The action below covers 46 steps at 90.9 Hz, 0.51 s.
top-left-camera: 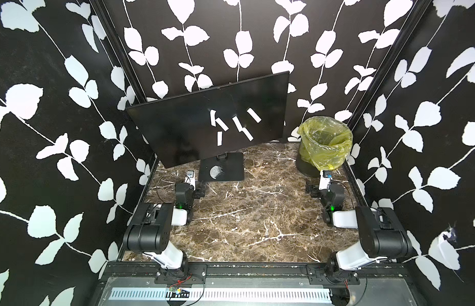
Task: Remove the sticky note from the monitor
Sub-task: Tear off the sticky note from the monitor.
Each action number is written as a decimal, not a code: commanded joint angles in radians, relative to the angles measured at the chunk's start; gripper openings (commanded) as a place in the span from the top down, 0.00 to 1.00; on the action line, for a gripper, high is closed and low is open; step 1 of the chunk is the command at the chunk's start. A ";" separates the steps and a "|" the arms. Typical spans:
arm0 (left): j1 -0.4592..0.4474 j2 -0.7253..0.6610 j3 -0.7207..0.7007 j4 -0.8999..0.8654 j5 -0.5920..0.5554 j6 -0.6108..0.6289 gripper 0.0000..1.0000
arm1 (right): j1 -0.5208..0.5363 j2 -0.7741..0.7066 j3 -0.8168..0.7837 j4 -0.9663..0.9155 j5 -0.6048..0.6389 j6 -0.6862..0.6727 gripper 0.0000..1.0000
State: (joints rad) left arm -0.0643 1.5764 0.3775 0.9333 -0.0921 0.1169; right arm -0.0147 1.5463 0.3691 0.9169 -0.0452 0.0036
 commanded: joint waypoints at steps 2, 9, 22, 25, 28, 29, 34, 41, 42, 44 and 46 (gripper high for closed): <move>0.007 -0.001 0.020 0.015 0.013 0.006 0.01 | 0.005 0.005 0.017 0.011 0.000 -0.008 0.00; 0.009 -0.002 0.019 0.013 0.015 0.007 0.01 | 0.005 0.005 0.017 0.011 0.000 -0.008 0.01; 0.028 -0.028 0.048 -0.085 0.067 -0.005 0.01 | 0.005 0.005 0.023 -0.001 0.013 -0.004 0.00; 0.033 -0.027 0.048 -0.076 0.076 -0.006 0.01 | 0.005 0.005 0.019 0.005 0.013 -0.004 0.01; 0.034 -0.023 0.045 -0.068 0.075 -0.006 0.01 | 0.005 0.005 0.018 0.006 0.010 -0.004 0.00; 0.033 -0.021 0.043 -0.064 0.073 -0.005 0.01 | 0.004 0.005 0.019 0.004 0.009 -0.004 0.00; 0.032 -0.019 0.038 -0.039 0.055 -0.003 0.01 | 0.005 0.004 0.018 0.007 0.008 -0.004 0.01; 0.027 -0.071 0.046 -0.080 0.003 -0.015 0.01 | 0.004 -0.020 0.012 0.005 -0.007 -0.007 0.01; 0.025 -0.082 0.050 -0.100 0.002 -0.015 0.01 | 0.004 -0.028 0.011 0.001 -0.010 -0.008 0.01; 0.024 -0.109 0.060 -0.144 0.002 -0.012 0.01 | 0.004 -0.043 0.011 -0.010 -0.015 -0.010 0.01; 0.021 -0.135 0.066 -0.171 0.002 -0.010 0.01 | 0.004 -0.065 0.010 -0.023 -0.021 -0.015 0.01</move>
State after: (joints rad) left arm -0.0380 1.5593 0.4076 0.8600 -0.0616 0.1123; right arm -0.0147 1.5429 0.3733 0.9028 -0.0471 0.0032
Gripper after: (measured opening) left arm 0.986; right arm 0.995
